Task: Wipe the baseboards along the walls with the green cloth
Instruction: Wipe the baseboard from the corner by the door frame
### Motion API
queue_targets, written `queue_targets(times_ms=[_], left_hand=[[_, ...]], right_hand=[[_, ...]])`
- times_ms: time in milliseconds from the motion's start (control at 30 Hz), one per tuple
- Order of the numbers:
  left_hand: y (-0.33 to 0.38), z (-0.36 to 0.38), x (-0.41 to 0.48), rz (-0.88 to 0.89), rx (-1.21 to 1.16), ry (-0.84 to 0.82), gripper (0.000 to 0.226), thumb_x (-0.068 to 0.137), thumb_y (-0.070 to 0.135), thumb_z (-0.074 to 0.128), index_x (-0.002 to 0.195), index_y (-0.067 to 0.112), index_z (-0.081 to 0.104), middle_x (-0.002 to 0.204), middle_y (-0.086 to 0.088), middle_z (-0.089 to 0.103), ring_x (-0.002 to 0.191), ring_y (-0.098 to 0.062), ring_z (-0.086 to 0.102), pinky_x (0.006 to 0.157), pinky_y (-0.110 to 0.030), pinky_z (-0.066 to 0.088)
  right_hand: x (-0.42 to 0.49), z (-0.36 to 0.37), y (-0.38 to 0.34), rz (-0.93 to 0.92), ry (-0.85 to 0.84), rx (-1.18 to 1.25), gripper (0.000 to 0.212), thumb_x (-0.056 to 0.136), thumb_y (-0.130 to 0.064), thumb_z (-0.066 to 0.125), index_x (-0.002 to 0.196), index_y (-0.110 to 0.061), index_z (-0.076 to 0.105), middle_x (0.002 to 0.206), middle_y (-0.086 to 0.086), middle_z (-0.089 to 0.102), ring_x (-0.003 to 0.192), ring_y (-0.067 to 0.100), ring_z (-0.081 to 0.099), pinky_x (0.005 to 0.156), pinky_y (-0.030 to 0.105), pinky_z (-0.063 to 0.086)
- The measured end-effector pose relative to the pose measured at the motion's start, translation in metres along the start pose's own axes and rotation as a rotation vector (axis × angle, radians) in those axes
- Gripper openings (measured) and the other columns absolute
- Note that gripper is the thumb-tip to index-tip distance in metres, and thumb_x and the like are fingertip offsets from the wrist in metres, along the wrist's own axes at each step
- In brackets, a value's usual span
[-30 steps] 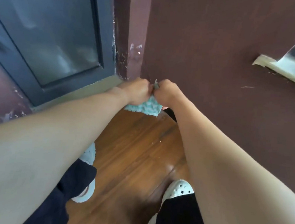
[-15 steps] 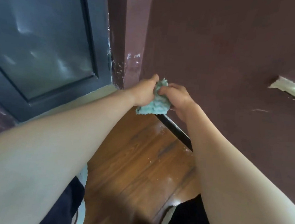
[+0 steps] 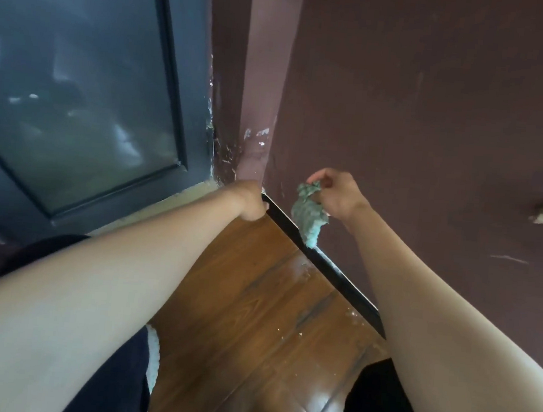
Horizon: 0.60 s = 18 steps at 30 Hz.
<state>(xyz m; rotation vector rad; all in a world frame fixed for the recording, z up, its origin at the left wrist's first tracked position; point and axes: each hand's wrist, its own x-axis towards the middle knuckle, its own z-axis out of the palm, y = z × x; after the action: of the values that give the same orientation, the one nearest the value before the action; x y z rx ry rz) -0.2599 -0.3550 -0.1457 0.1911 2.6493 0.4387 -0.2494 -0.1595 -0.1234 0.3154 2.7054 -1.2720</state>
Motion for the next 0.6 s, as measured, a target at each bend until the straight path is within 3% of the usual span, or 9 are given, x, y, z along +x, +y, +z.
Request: queue_targets(times_ms=[67, 133, 200, 267, 333, 367, 467, 500, 600], left_hand=[[0.011, -0.006, 0.002, 0.090, -0.386, -0.042, 0.043, 0.108, 0.036, 0.041, 0.123, 0.001, 0.062, 0.100, -0.016, 0.068, 0.094, -0.027, 0.068, 0.083, -0.040, 0.057], [0.028, -0.010, -0.002, 0.139, -0.747, -0.028, 0.031, 0.108, 0.022, 0.038, 0.113, 0.006, 0.064, 0.096, -0.009, 0.069, 0.091, -0.021, 0.066, 0.075, -0.035, 0.059], [0.042, -0.016, -0.003, 0.144, -0.933, 0.022, 0.031, 0.109, 0.020, 0.033, 0.101, 0.014, 0.062, 0.084, 0.002, 0.065, 0.080, -0.011, 0.063, 0.067, -0.027, 0.048], [0.048, -0.012, 0.002, 0.158, -1.035, 0.000, 0.039, 0.110, 0.029, 0.028, 0.092, 0.020, 0.061, 0.078, 0.007, 0.065, 0.073, -0.005, 0.060, 0.068, -0.024, 0.042], [0.048, -0.002, 0.007, 0.157, -1.088, -0.091, 0.046, 0.109, 0.041, 0.029, 0.097, 0.017, 0.066, 0.087, 0.000, 0.073, 0.088, -0.013, 0.065, 0.083, -0.029, 0.048], [0.048, 0.006, 0.011, 0.151, -1.084, -0.153, 0.048, 0.106, 0.049, 0.031, 0.112, 0.018, 0.068, 0.104, -0.003, 0.075, 0.105, -0.018, 0.067, 0.098, -0.036, 0.049], [0.053, 0.025, 0.015, 0.081, -0.945, -0.176, 0.048, 0.105, 0.050, 0.039, 0.145, 0.025, 0.051, 0.147, -0.001, 0.056, 0.138, -0.020, 0.049, 0.115, -0.049, 0.038], [0.054, 0.028, 0.015, 0.036, -0.902, -0.136, 0.042, 0.107, 0.042, 0.040, 0.142, 0.022, 0.052, 0.146, -0.003, 0.055, 0.137, -0.022, 0.049, 0.114, -0.049, 0.040], [0.050, 0.031, 0.019, -0.054, -0.804, -0.069, 0.024, 0.108, 0.029, 0.038, 0.103, 0.023, 0.061, 0.110, -0.003, 0.068, 0.108, -0.021, 0.065, 0.100, -0.043, 0.053]], right_hand=[[0.003, 0.008, -0.028, -0.029, -0.014, 0.045, 0.027, 0.087, 0.004, 0.058, 0.093, -0.022, 0.065, 0.090, -0.002, 0.061, 0.079, 0.018, 0.063, 0.071, 0.035, 0.059], [0.004, 0.017, -0.049, -0.051, 0.020, 0.127, 0.026, 0.088, 0.003, 0.056, 0.088, -0.022, 0.064, 0.088, 0.000, 0.064, 0.080, 0.021, 0.067, 0.069, 0.042, 0.063], [0.008, 0.019, -0.052, -0.065, 0.098, 0.183, 0.025, 0.091, -0.001, 0.055, 0.088, -0.025, 0.064, 0.093, -0.001, 0.067, 0.084, 0.023, 0.071, 0.063, 0.043, 0.063], [0.007, 0.012, -0.041, -0.043, 0.112, 0.270, 0.020, 0.095, -0.005, 0.054, 0.099, -0.022, 0.064, 0.098, -0.001, 0.065, 0.090, 0.022, 0.070, 0.066, 0.042, 0.063], [0.006, 0.004, -0.025, 0.016, 0.063, 0.316, 0.021, 0.096, -0.003, 0.052, 0.110, -0.016, 0.061, 0.103, 0.002, 0.063, 0.095, 0.021, 0.067, 0.071, 0.040, 0.063], [0.007, 0.000, -0.017, 0.043, 0.035, 0.327, 0.024, 0.096, -0.001, 0.052, 0.112, -0.015, 0.061, 0.107, 0.005, 0.063, 0.095, 0.021, 0.067, 0.072, 0.039, 0.063], [0.009, -0.003, -0.008, 0.054, -0.099, 0.274, 0.031, 0.092, 0.003, 0.054, 0.117, -0.014, 0.060, 0.111, 0.012, 0.069, 0.088, 0.019, 0.068, 0.077, 0.038, 0.063], [0.011, 0.000, -0.006, 0.039, -0.146, 0.220, 0.032, 0.091, 0.001, 0.057, 0.119, -0.015, 0.060, 0.110, 0.011, 0.070, 0.088, 0.018, 0.068, 0.079, 0.038, 0.062], [0.016, 0.013, -0.002, -0.017, -0.240, 0.050, 0.032, 0.090, -0.005, 0.053, 0.116, -0.022, 0.060, 0.109, 0.004, 0.068, 0.094, 0.020, 0.069, 0.083, 0.041, 0.061]])
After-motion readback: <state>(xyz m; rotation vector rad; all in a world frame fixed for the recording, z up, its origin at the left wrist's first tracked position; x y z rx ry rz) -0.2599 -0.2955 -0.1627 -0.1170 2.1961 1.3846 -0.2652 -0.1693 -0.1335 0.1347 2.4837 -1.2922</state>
